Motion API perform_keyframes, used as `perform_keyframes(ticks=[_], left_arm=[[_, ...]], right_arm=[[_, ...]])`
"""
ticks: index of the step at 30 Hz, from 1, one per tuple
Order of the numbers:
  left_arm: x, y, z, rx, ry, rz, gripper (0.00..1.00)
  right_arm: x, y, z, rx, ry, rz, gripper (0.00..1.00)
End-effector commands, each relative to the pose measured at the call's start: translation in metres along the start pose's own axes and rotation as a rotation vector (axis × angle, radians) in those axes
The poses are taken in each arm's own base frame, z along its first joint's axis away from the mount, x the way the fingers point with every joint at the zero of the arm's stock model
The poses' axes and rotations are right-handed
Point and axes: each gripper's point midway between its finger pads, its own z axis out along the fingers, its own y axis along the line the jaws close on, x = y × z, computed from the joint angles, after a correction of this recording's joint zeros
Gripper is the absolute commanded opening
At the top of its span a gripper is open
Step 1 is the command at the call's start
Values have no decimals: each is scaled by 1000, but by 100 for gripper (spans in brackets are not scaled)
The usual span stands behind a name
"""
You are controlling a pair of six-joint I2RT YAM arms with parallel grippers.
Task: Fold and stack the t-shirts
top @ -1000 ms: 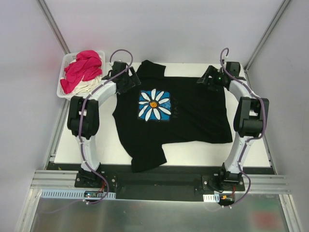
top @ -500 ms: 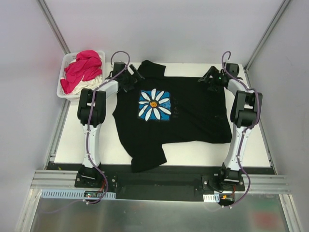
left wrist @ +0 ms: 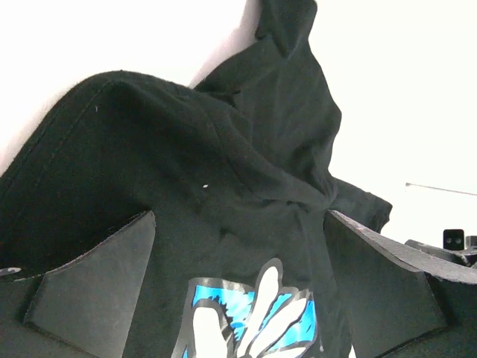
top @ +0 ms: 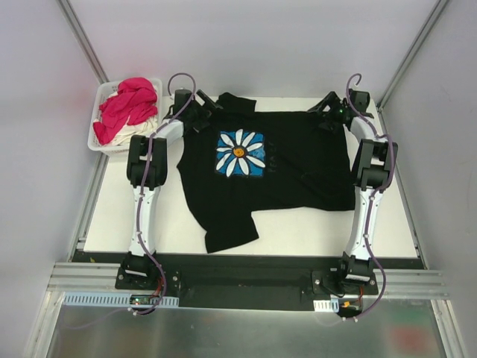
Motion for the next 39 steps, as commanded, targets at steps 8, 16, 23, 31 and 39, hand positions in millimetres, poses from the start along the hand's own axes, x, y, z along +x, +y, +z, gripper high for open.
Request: perform_keyframes(ticks=[8, 16, 23, 31, 39], left_arm=[[-26, -9, 12, 51, -1, 19, 97], [-55, -144, -104, 288, -45, 231, 98], [6, -124, -209, 212, 9, 153, 97], [103, -47, -241, 72, 121, 130, 97], [136, -2, -203, 74, 123, 187, 95]], right_arm=[[-38, 7, -10, -28, -65, -14, 96], [-85, 180, -145, -339, -212, -257, 96], [1, 146, -203, -174, -166, -207, 96], [143, 40, -205, -36, 17, -90, 96], [166, 1, -168, -32, 65, -45, 96]])
